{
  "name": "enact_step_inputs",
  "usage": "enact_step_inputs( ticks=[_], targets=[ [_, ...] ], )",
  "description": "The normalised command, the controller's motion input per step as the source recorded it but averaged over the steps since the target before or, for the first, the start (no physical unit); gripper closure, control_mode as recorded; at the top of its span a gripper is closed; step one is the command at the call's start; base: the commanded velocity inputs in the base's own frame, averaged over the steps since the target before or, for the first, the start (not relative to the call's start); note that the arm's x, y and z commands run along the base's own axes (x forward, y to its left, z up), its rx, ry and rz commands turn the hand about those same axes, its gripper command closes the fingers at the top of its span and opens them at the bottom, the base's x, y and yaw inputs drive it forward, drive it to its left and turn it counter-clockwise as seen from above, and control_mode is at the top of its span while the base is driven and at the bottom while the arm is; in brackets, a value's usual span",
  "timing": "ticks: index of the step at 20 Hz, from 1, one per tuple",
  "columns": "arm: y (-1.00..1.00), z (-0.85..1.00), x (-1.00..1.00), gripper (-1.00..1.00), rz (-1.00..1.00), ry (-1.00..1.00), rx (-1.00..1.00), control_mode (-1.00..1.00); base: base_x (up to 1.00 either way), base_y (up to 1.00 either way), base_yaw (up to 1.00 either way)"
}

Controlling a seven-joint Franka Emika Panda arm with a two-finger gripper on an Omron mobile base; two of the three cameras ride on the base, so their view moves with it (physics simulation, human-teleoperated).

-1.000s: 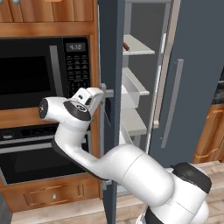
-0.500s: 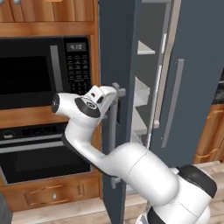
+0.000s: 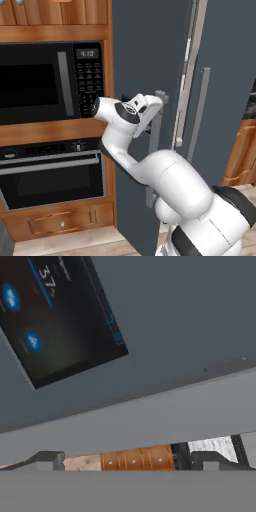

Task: Store the hot dog in the freezer for long-term storage. Close the freezer door after placing the cooked food.

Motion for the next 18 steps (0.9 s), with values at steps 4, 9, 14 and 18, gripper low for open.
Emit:
enact_step_inputs(
  ticks=[4,9,14,18],
  targets=[
    [-0.81,0.0,0.76,-1.0,-0.11,0.0,0.13,-1.0,0.0,0.0,0.0],
    [-0.39,0.21,0.84,-1.0,-0.03,-0.21,0.22,-1.0,0.0,0.0,0.0],
    [-0.31,0.13,0.67,-1.0,0.0,-0.33,0.22,-1.0,0.0,0.0,0.0],
    [-0.12,0.0,0.3,-1.0,0.11,-0.45,0.16,-1.0,0.0,0.0,0.0]
  ],
)
